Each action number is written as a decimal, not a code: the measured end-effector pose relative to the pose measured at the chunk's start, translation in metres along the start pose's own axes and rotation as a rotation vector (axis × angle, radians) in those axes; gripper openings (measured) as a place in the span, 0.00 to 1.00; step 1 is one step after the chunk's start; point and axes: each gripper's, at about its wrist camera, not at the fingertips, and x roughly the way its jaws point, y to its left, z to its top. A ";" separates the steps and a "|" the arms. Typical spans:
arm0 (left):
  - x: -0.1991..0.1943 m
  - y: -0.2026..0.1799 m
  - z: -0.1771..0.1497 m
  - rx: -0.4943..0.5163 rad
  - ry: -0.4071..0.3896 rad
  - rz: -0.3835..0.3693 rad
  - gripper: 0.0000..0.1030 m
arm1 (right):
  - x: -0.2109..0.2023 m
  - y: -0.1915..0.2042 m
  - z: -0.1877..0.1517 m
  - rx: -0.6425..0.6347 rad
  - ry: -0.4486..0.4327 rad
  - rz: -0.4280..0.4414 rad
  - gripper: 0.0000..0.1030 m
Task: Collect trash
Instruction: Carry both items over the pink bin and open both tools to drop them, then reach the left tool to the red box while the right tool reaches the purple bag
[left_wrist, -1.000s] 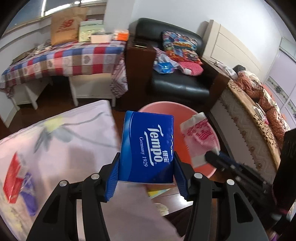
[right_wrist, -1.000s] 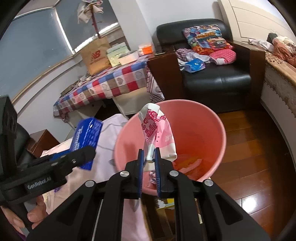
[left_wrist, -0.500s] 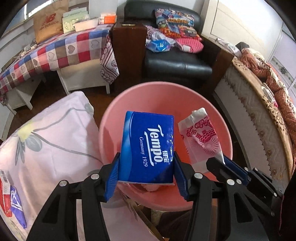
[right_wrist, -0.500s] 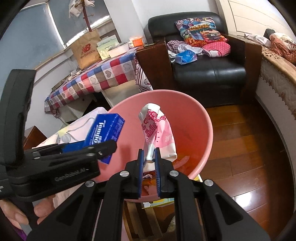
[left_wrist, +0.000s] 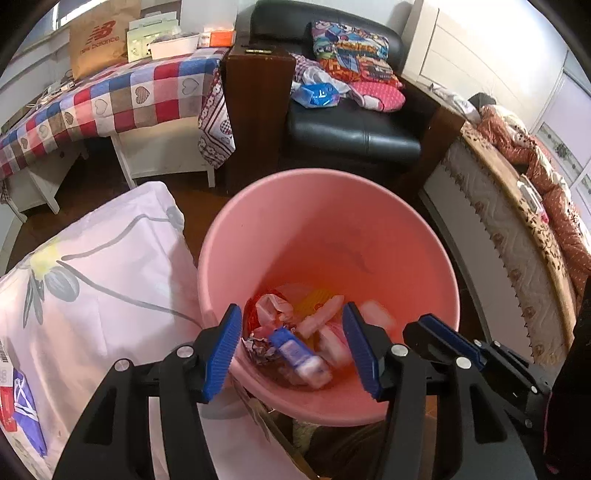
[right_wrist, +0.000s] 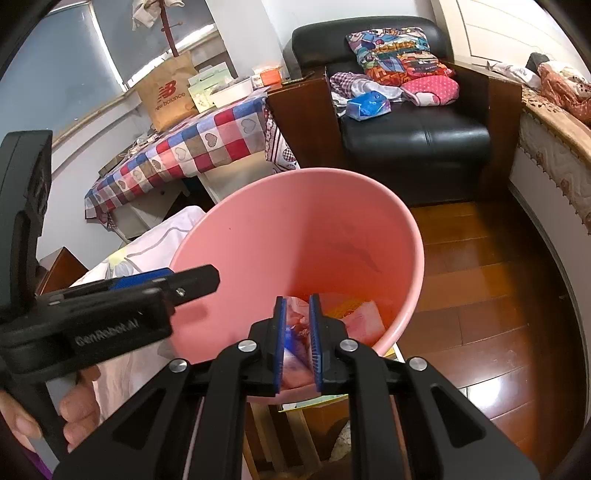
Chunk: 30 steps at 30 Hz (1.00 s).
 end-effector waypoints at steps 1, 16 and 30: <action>-0.003 0.001 0.000 -0.003 -0.007 -0.004 0.54 | -0.002 0.001 0.000 -0.004 -0.003 -0.001 0.12; -0.084 0.025 -0.038 0.000 -0.156 0.022 0.54 | -0.032 0.053 -0.021 -0.087 -0.015 0.045 0.13; -0.157 0.099 -0.118 -0.019 -0.207 0.077 0.54 | -0.039 0.138 -0.059 -0.200 0.054 0.150 0.26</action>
